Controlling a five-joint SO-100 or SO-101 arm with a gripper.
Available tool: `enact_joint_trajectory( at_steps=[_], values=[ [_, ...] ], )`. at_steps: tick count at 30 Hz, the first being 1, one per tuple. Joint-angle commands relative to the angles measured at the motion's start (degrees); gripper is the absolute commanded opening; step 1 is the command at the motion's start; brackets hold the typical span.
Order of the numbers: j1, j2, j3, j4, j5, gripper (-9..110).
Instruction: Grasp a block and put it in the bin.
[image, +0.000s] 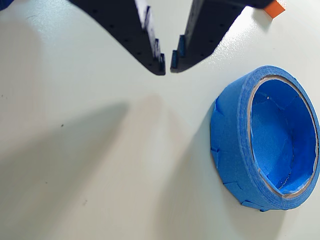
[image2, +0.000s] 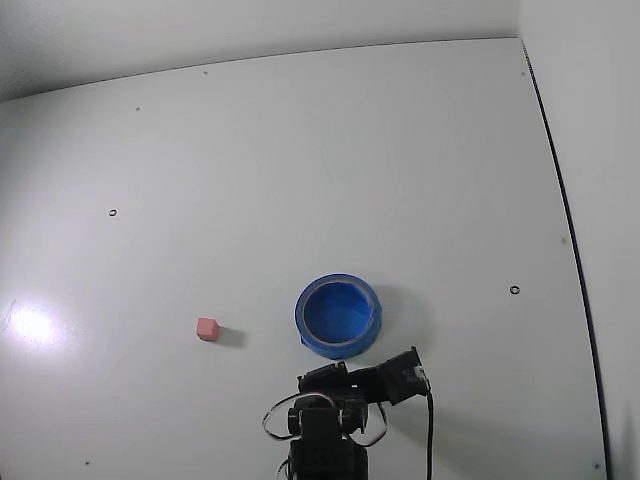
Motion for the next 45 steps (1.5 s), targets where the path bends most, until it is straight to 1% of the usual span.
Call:
enact_joint_trajectory(
  at_steps=[1,24,26,28,31,34,37,41,45],
  values=[
    [-0.4,-0.2,-1.1,-0.4,-0.6,1],
    [-0.4,-0.3,-1.4,-0.6,-1.3,1],
    [-0.4,-0.3,-3.0,-0.6,-5.2,2],
    [-0.7,-0.2,-5.4,-0.6,-13.0,5],
    [-2.6,0.3,-9.1,-0.4,-25.7,13],
    [-6.4,-0.3,-12.7,-0.4,-36.4,22],
    [-11.3,-0.4,-17.4,-0.4,-43.2,27],
    [-19.7,-3.6,-25.0,-0.4,-43.9,27],
    [-26.2,-14.7,-32.0,-0.4,-41.3,28]
  ],
)
